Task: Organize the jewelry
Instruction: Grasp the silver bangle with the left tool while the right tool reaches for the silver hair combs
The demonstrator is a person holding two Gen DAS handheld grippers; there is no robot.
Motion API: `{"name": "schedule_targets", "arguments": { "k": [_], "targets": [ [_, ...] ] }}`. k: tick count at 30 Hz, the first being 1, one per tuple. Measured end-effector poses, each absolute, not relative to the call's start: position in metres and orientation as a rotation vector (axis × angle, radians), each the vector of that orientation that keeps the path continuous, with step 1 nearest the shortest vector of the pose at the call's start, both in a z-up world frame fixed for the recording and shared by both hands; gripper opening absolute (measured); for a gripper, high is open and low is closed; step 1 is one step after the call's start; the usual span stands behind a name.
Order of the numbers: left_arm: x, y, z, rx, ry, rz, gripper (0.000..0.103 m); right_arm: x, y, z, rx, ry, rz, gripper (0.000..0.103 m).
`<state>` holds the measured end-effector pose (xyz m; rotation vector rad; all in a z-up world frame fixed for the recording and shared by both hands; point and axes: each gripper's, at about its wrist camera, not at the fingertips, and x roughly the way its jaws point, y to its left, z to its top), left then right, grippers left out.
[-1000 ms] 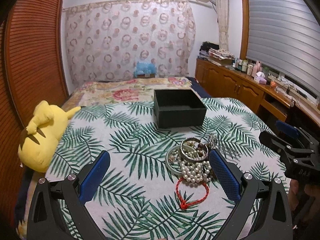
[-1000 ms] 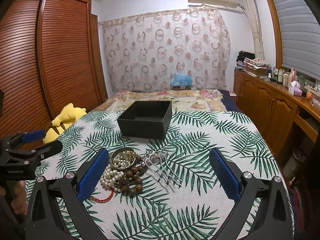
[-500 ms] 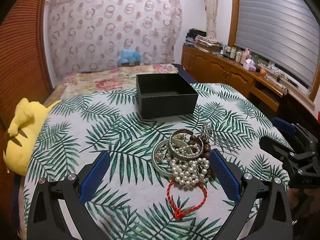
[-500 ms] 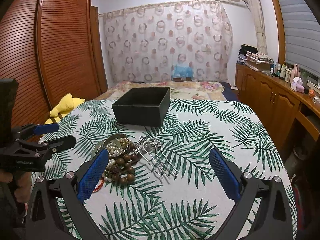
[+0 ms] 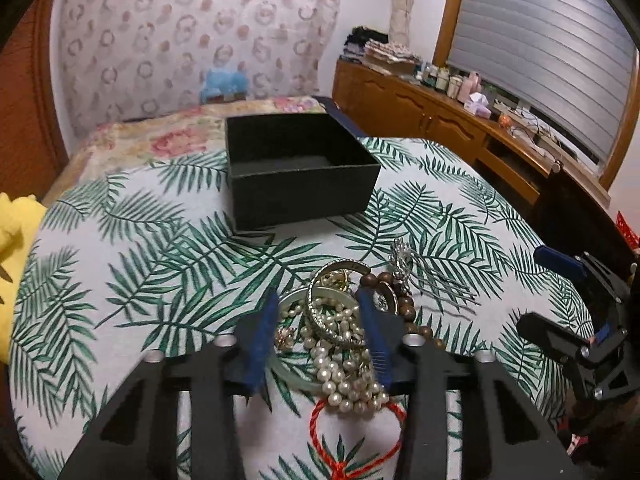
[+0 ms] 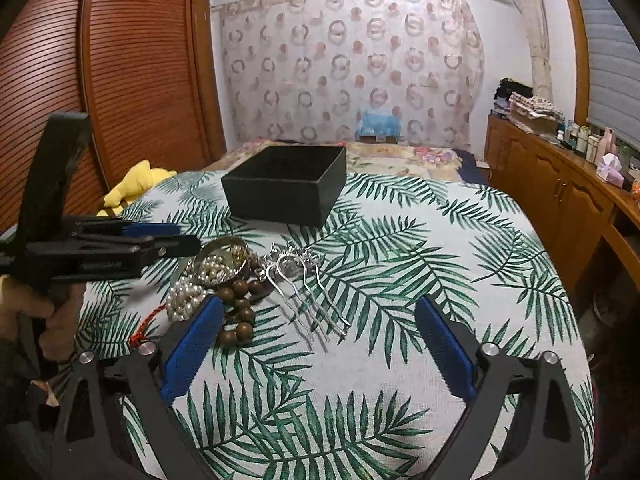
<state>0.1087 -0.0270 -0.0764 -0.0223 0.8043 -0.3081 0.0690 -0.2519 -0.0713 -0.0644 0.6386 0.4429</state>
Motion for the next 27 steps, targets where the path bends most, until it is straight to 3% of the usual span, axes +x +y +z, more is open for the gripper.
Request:
{"name": "schedule_targets", "arguments": {
  "k": [9, 11, 13, 23, 27],
  "targets": [
    [0.126, -0.032, -0.085, -0.009, 0.845, -0.309, 0.03, 0.079, -0.244, -0.076, -0.09, 0.689, 0.5, 0.095],
    [0.128, -0.033, -0.086, -0.01, 0.85, -0.315, 0.021, 0.081, -0.242, -0.077, -0.095, 0.695, 0.507, 0.095],
    [0.13, -0.03, -0.088, -0.019, 0.862, -0.321, 0.005, 0.082, -0.24, -0.077, -0.102, 0.7, 0.512, 0.095],
    [0.112, -0.012, -0.072, -0.066, 0.769, -0.296, 0.004, 0.102, -0.23, -0.082, -0.145, 0.736, 0.538, 0.095],
    [0.103, -0.008, -0.066, -0.073, 0.733, -0.28, 0.004, 0.115, -0.228, -0.087, -0.138, 0.768, 0.56, 0.086]
  ]
}}
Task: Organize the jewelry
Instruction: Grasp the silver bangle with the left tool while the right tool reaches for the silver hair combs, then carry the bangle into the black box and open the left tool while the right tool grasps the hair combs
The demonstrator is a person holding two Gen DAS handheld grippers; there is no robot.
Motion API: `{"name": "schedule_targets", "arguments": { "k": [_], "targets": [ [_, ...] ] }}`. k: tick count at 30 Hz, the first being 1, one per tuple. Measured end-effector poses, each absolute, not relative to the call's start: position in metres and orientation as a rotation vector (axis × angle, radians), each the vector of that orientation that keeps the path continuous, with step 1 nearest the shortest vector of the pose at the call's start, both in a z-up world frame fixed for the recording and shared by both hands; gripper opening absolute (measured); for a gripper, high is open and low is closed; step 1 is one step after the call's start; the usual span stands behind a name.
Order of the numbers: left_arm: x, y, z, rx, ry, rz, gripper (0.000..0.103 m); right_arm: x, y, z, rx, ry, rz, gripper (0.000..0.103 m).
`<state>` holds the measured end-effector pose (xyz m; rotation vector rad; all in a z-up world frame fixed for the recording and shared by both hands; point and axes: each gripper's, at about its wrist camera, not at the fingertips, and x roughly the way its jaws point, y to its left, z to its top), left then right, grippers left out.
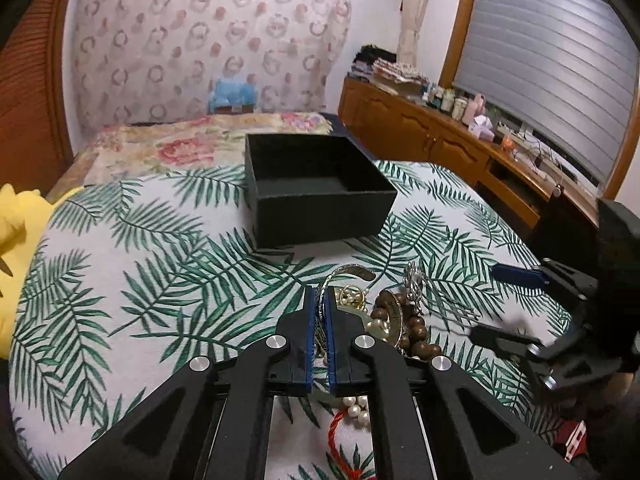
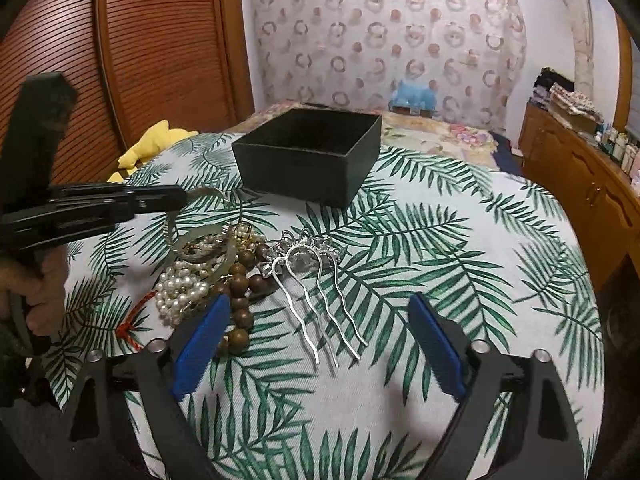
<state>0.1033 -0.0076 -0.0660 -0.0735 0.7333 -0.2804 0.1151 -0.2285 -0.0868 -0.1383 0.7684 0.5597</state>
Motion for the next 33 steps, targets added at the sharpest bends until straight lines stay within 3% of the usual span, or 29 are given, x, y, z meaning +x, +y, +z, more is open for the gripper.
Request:
{"name": "schedule_targets", "arguments": {
  "k": [10, 17, 20, 24, 33],
  "targets": [
    [0.088, -0.002, -0.053, -0.086, 0.663, -0.269, 0.004, 0.147, -0.213, -0.096, -0.089, 0.84, 0.638, 0.076],
    [0.086, 0.005, -0.042, -0.089, 0.634, -0.26, 0.004, 0.163, -0.207, -0.101, -0.058, 0.891, 0.655, 0.075],
    [0.086, 0.006, -0.041, -0.09, 0.628, -0.255, 0.004, 0.164, -0.203, -0.103, -0.064, 0.896, 0.659, 0.071],
    [0.088, 0.006, -0.041, -0.089, 0.626, -0.251, 0.004, 0.169, -0.202, -0.104, -0.06, 0.892, 0.668, 0.058],
    [0.094, 0.008, -0.041, -0.084, 0.63, -0.242, 0.004, 0.162, -0.204, -0.092, -0.091, 0.833, 0.663, 0.058]
  ]
}}
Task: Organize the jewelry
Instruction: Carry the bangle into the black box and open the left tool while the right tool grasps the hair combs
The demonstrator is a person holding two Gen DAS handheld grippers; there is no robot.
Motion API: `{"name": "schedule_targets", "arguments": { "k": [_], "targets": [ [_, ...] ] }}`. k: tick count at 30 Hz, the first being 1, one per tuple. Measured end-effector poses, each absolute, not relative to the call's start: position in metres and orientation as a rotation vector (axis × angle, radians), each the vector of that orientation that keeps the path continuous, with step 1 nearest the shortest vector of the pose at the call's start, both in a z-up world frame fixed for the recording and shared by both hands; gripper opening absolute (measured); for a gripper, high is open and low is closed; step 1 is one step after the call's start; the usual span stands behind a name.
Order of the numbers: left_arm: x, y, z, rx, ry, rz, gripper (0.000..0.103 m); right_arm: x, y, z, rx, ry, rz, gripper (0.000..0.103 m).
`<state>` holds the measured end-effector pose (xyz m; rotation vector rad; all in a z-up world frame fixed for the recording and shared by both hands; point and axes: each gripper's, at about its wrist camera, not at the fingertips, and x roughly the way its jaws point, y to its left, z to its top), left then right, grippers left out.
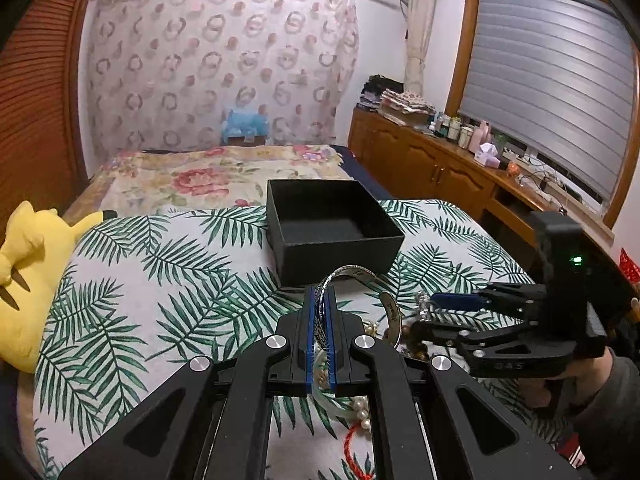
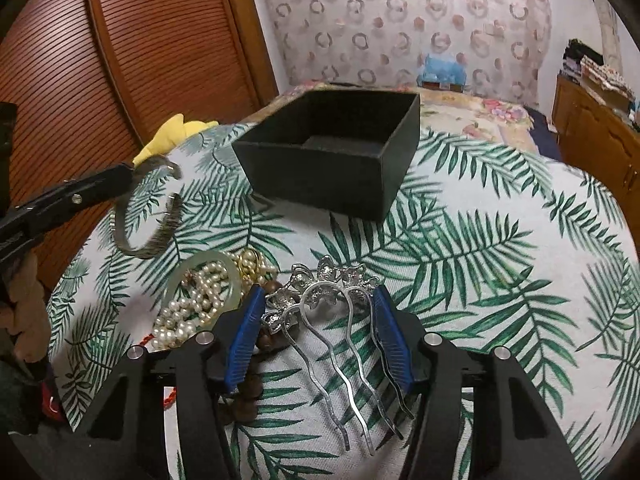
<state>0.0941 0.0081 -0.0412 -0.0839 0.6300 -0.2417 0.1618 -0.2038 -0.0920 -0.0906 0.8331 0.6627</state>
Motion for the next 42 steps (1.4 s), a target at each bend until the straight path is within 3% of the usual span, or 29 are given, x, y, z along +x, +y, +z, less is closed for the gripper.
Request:
{"name": "schedule_targets", "arguments": {
  "k": [17, 30, 32, 34, 42],
  "targets": [
    [0.175, 0.008, -0.018, -0.058, 0.623, -0.175, 0.004, 0.191, -0.209, -0.038, -0.13, 0.727, 0.62, 0.058],
    [0.228, -0.018, -0.033, -0.006, 0.687, -0.15, 0.005, 0.226, -0.203, -0.014, -0.151, 0.69, 0.593, 0.058],
    [0.226, -0.014, -0.03, -0.015, 0.687, -0.144, 0.01, 0.23, -0.201, -0.013, -0.157, 0.684, 0.596, 0.058],
    [0.216, -0.007, -0.026, -0.016, 0.674, -0.125, 0.029, 0.234, -0.197, -0.013, -0.163, 0.679, 0.599, 0.058],
    [0.161, 0.033, 0.001, 0.009, 0.609, -0.024, 0.076, 0.251, -0.164, -0.015, -0.199, 0.656, 0.633, 0.058]
  ]
}}
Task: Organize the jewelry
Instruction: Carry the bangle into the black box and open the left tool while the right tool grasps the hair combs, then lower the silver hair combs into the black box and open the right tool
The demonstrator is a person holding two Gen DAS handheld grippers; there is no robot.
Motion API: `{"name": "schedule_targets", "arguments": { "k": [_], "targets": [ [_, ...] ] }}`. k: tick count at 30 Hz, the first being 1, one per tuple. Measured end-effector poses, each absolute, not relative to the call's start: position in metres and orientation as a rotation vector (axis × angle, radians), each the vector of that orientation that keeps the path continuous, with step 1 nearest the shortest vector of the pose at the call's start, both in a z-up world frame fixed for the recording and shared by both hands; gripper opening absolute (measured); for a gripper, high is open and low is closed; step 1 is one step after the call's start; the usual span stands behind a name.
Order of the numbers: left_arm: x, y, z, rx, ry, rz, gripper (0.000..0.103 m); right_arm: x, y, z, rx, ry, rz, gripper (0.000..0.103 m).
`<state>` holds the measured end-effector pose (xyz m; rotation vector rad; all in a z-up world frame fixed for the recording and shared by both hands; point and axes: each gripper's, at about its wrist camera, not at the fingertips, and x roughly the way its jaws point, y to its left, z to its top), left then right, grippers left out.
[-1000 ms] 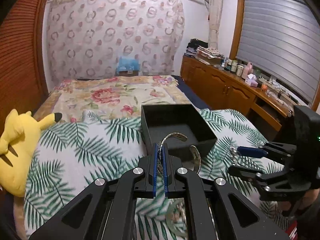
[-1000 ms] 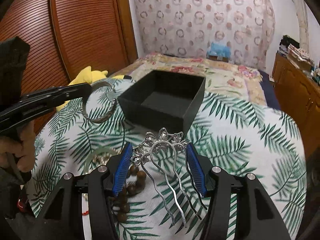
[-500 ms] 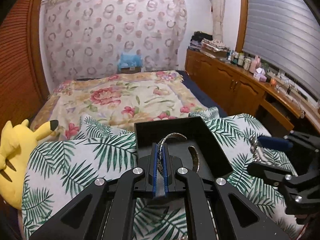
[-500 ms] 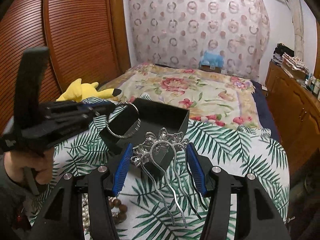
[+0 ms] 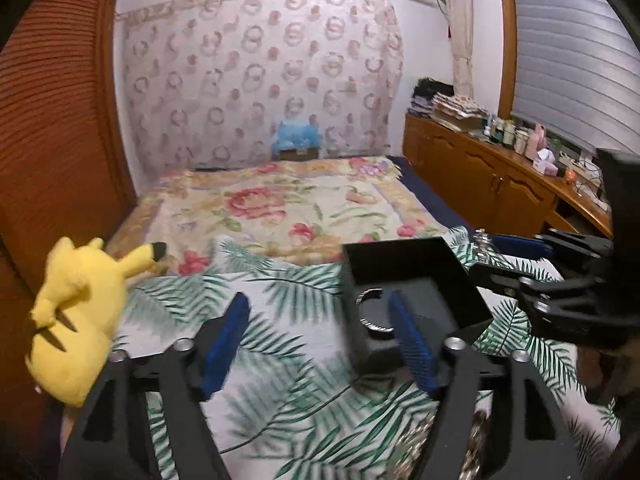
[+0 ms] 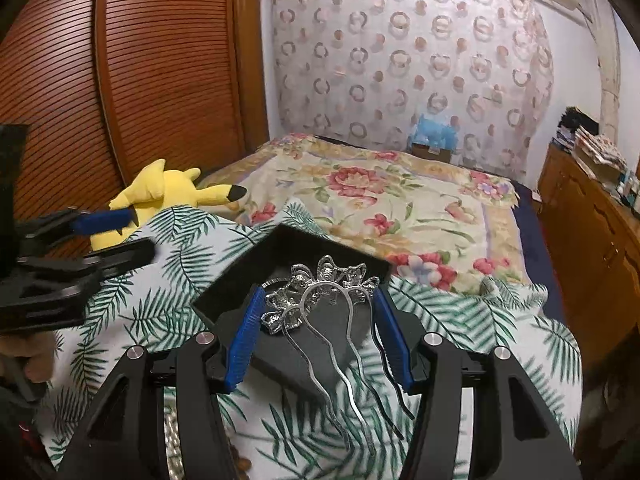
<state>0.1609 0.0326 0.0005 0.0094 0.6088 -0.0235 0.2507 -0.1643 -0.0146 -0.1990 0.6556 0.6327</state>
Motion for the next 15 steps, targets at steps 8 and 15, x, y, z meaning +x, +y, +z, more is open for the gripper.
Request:
{"name": "schedule_targets", "arguments": {
  "k": [8, 15],
  "targets": [
    [0.121, 0.049, 0.03, 0.033, 0.545, 0.016, 0.094, 0.266, -0.121, -0.034, -0.284, 0.689, 0.631, 0.058],
    [0.103, 0.043, 0.038, 0.048, 0.524, 0.001, 0.095, 0.279, -0.113, -0.051, -0.3, 0.736, 0.599, 0.06]
  ]
}}
